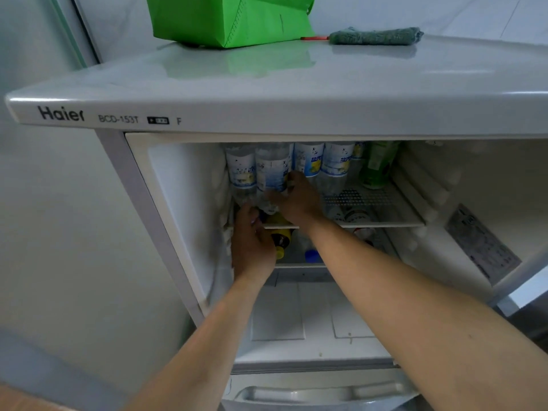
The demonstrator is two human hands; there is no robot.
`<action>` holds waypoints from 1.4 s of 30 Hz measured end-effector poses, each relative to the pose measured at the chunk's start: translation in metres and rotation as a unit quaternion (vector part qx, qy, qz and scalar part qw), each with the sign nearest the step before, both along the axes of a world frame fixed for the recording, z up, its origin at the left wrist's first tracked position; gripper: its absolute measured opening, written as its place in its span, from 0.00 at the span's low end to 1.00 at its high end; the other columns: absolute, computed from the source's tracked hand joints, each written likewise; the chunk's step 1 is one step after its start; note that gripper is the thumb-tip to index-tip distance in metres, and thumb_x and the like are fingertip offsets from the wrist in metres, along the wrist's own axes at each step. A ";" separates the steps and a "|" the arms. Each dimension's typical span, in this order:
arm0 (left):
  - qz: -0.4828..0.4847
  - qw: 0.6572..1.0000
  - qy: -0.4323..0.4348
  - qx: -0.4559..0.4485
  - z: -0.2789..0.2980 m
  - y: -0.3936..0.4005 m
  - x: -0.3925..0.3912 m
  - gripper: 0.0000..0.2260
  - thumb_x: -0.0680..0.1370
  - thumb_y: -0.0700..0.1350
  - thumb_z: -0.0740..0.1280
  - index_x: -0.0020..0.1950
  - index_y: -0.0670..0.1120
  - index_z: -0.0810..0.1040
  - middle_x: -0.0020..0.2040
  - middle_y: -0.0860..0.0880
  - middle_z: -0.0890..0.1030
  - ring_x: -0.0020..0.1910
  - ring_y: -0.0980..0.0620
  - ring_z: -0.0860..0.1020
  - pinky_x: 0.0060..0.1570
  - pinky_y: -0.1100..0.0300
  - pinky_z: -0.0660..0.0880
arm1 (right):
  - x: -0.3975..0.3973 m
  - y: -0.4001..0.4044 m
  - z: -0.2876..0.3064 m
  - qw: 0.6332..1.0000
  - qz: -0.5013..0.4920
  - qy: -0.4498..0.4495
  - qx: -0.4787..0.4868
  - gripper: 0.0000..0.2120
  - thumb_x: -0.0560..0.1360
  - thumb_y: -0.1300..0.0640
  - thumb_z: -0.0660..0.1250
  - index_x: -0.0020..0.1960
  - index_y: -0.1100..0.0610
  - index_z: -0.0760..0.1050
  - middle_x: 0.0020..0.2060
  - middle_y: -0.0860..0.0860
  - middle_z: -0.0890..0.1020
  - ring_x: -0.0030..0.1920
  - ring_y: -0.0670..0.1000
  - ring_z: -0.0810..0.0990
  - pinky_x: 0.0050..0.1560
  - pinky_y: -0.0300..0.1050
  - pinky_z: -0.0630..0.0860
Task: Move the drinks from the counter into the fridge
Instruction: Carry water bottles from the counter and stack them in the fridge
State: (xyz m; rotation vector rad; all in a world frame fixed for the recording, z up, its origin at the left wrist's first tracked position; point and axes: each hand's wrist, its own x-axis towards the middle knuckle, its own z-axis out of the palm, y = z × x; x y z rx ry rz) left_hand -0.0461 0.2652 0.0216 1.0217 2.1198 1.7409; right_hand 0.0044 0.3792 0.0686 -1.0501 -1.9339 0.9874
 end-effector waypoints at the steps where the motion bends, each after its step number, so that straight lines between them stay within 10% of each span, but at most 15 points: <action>1: 0.002 1.000 -0.006 0.005 -0.004 -0.004 0.000 0.21 0.81 0.36 0.59 0.72 0.53 0.69 0.62 0.55 0.78 0.58 0.57 0.77 0.48 0.78 0.71 | 0.002 -0.001 -0.002 1.000 -0.007 0.007 0.003 0.20 0.74 0.51 0.74 0.61 0.55 0.71 0.55 0.47 0.81 0.53 0.47 0.80 0.46 0.34 0.72; 6: -0.029 0.998 -0.044 0.045 -0.027 -0.021 -0.002 0.19 0.78 0.34 0.61 0.65 0.50 0.74 0.56 0.47 0.81 0.52 0.52 0.79 0.51 0.59 0.78 | 0.022 -0.014 -0.019 0.995 -0.073 0.043 0.056 0.08 0.76 0.57 0.70 0.53 0.50 0.73 0.41 0.36 0.75 0.38 0.34 0.76 0.35 0.21 0.67; 10: -0.019 0.997 0.045 0.054 -0.046 -0.042 0.014 0.08 0.79 0.40 0.65 0.54 0.51 0.77 0.49 0.52 0.81 0.44 0.59 0.79 0.43 0.71 0.74 | 0.052 -0.033 -0.040 0.988 -0.110 0.042 0.102 0.02 0.76 0.57 0.69 0.48 0.53 0.77 0.41 0.45 0.79 0.42 0.47 0.77 0.38 0.35 0.69; 16: -0.086 0.993 0.068 0.034 -0.059 -0.054 0.058 0.07 0.80 0.40 0.66 0.53 0.50 0.80 0.47 0.57 0.80 0.47 0.69 0.76 0.46 0.78 0.70 | 0.123 -0.068 -0.076 0.988 -0.144 0.047 0.016 0.04 0.76 0.54 0.70 0.51 0.49 0.78 0.41 0.39 0.80 0.41 0.37 0.78 0.42 0.29 0.72; 26: -0.248 0.963 0.097 -0.033 -0.099 -0.112 0.213 0.04 0.80 0.41 0.67 0.46 0.45 0.79 0.41 0.51 0.79 0.39 0.54 0.75 0.39 0.73 0.65 | 0.335 -0.195 -0.163 0.939 -0.314 0.050 -0.130 0.05 0.73 0.51 0.74 0.40 0.48 0.79 0.38 0.46 0.83 0.42 0.47 0.81 0.48 0.36 0.76; 42: -0.459 0.722 0.047 -0.515 -0.269 -0.281 0.299 0.02 0.77 0.42 0.70 0.49 0.46 0.80 0.45 0.44 0.83 0.37 0.46 0.78 0.37 0.55 0.78 | 0.587 -0.537 -0.297 0.655 -0.634 0.144 -0.386 0.11 0.72 0.49 0.74 0.49 0.56 0.81 0.40 0.51 0.82 0.39 0.51 0.79 0.45 0.50 0.79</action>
